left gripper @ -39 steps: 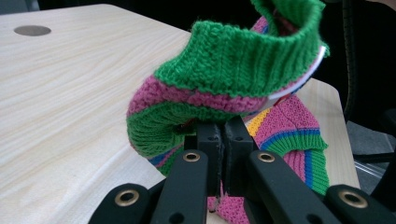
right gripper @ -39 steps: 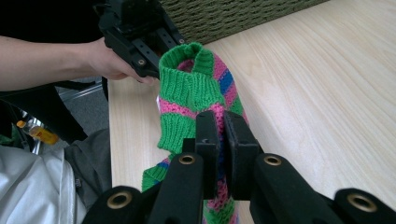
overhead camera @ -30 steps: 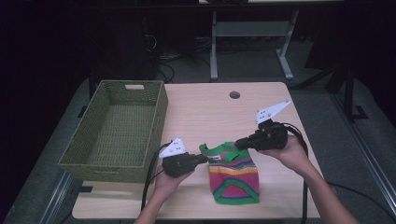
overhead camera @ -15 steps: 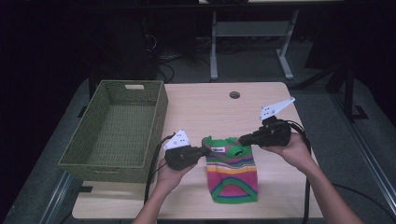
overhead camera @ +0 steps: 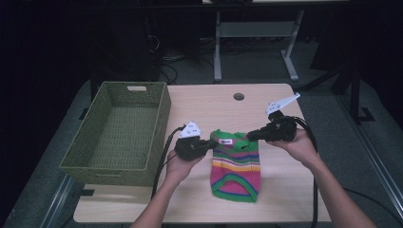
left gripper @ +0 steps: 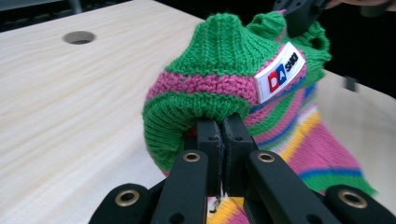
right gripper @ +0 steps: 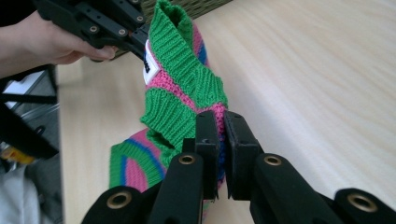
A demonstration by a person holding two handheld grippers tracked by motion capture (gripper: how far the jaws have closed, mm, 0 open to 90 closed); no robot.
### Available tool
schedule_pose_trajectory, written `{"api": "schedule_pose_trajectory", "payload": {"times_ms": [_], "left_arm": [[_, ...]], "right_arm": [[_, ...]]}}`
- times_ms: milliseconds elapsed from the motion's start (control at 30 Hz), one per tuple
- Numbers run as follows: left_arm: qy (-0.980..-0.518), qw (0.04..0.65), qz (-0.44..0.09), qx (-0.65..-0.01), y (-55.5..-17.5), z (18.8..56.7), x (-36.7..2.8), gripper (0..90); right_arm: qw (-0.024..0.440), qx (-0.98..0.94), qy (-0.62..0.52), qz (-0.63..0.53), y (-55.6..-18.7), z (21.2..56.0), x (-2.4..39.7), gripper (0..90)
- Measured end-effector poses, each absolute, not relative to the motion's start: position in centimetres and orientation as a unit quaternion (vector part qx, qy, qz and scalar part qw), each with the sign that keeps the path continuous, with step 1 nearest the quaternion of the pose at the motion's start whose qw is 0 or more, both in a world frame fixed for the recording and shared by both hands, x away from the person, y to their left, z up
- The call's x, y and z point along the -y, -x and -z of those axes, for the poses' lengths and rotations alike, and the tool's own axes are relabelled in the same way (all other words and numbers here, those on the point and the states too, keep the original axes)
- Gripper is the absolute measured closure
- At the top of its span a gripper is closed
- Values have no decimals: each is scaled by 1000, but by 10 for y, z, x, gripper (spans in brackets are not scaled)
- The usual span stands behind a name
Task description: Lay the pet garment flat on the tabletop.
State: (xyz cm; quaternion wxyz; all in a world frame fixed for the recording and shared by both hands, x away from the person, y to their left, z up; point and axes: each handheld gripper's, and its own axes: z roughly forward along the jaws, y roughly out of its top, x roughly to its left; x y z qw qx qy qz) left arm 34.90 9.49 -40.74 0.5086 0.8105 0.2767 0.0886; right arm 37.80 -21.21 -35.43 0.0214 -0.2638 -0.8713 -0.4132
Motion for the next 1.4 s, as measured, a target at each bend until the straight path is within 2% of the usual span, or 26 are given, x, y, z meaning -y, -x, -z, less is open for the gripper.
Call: {"api": "schedule_pose_trajectory", "payload": {"times_ms": [67,100,133,167,267,500,967,1400], "left_arm": [[-803,505,-100,-301,-365,408,-90,855],[-798,500,-106,-319,-373,410,-88,803],[-794,495,-107,-336,-380,412,-86,696],[-792,490,-105,-349,-385,413,-85,637],[-791,485,-105,-358,-387,417,-84,567],[-797,482,-99,-350,-371,421,-88,505],[-805,493,-68,-323,-350,418,-100,433],[-812,494,-41,-307,-331,423,-110,338]], "right_arm": [[-11,864,290,410,-394,356,213,804],[-27,857,309,411,-401,355,213,741],[-59,846,333,412,-411,355,215,622],[-82,834,361,409,-420,356,217,576],[-83,820,396,404,-431,362,224,507],[-48,825,383,413,-414,382,235,458],[17,821,344,455,-395,396,248,409],[38,820,339,459,-372,408,275,376]]}}
